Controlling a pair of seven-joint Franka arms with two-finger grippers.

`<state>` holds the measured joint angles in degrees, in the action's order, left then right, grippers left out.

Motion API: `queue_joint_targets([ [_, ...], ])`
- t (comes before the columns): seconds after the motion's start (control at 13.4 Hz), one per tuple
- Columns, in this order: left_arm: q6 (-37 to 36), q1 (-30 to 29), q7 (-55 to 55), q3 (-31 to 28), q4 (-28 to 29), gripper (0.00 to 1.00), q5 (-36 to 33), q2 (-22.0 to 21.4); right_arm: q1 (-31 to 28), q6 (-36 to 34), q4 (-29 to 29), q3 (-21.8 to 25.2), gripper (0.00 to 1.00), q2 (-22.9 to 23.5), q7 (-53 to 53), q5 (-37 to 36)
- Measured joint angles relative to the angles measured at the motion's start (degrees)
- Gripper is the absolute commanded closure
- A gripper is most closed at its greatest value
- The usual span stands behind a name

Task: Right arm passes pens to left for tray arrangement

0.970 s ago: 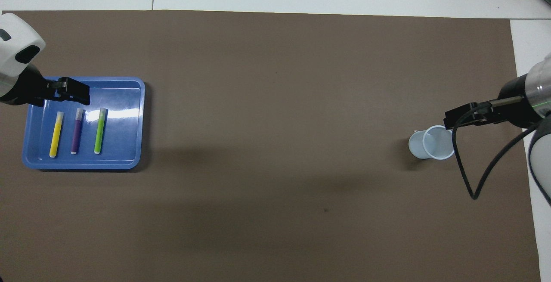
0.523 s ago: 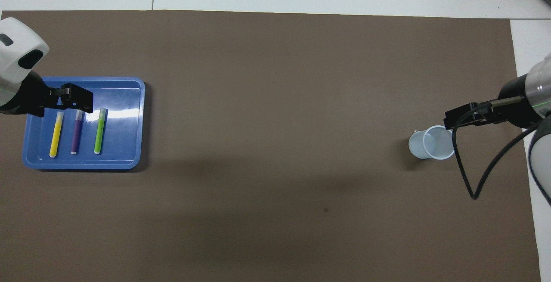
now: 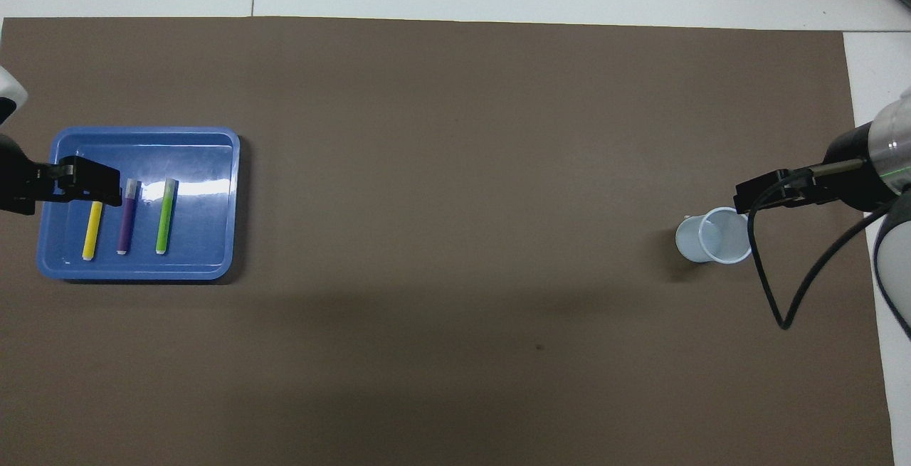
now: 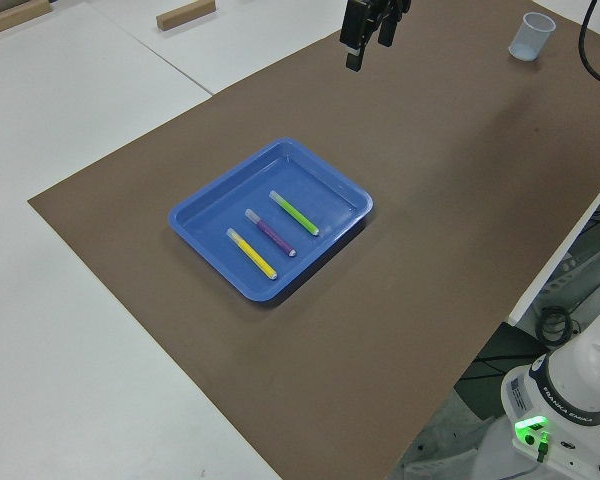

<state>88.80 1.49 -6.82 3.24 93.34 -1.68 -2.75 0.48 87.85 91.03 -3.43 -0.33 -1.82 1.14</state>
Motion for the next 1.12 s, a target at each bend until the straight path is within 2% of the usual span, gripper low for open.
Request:
queue_joint_targets([
  [0.3,-0.26,-0.88,4.58,-0.37,0.6,0.0,0.0,-0.03,0.0,0.0,0.0,0.0,0.0,0.0,0.0,0.0],
  [1.12,-0.22,-1.0,4.95,-0.38,0.69,0.0,0.0,-0.03,0.0,0.0,0.0,0.0,0.0,0.0,0.0,0.0],
])
